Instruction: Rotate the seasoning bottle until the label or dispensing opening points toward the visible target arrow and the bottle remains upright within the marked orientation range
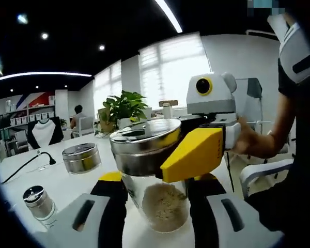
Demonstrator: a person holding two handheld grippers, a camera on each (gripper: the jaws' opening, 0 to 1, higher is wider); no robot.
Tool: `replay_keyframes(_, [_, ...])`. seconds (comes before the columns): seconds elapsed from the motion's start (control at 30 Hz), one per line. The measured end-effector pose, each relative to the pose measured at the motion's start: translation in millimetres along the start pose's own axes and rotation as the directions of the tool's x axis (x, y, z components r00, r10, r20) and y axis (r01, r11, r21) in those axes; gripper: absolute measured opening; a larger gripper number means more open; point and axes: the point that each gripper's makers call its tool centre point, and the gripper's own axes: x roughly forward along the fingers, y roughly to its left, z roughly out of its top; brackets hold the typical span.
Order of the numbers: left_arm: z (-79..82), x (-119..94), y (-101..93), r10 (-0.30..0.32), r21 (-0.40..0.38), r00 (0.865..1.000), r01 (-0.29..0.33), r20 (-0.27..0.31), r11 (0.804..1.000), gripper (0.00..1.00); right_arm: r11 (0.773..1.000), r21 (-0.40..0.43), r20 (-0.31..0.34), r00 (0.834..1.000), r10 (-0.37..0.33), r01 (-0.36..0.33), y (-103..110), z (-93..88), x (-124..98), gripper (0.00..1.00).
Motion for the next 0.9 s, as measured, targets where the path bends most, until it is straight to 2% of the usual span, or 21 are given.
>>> replay_keyframes(0.1, [6.2,1,1.9,0.034,-0.042,0.999,-0.033,0.034,0.999,0.48,1.000,0.015,0.035,0.999,-0.017,0.016,-3,5.9,0,0.39])
replay_keyframes(0.23, [10.0,3,0.4,0.062,-0.044,0.996,-0.059,0.058,0.997,0.46,0.999,0.031,0.058,0.997,-0.045,0.044,-6,9.1,-1,0.41])
replay_keyframes(0.37, [4.6,8,-3.0,0.091,-0.022,0.995,-0.090,0.037,0.996,0.45,0.997,0.002,0.031,0.996,-0.079,0.078,-8,2.8,-1,0.43])
replay_keyframes(0.63, [5.2,10,0.7,0.166,-0.049,0.985,-0.164,0.048,0.985,0.45,0.993,-0.003,0.031,0.993,-0.116,0.116,-11,3.2,-2,0.44])
replay_keyframes(0.73, [4.3,9,4.1,0.223,-0.033,0.974,-0.222,0.029,0.974,0.45,0.992,0.014,0.019,0.992,-0.128,0.128,-12,2.3,-1,0.44])
replay_keyframes(0.8, [5.8,5,10.9,0.309,-0.041,0.950,-0.307,0.038,0.951,0.45,0.990,0.058,0.019,0.991,-0.132,0.130,-13,2.3,-1,0.43])
replay_keyframes(0.9, [7.4,4,9.3,0.364,-0.057,0.930,-0.361,0.050,0.931,0.45,0.989,0.064,0.024,0.991,-0.133,0.132,-11,3.1,-2,0.43])
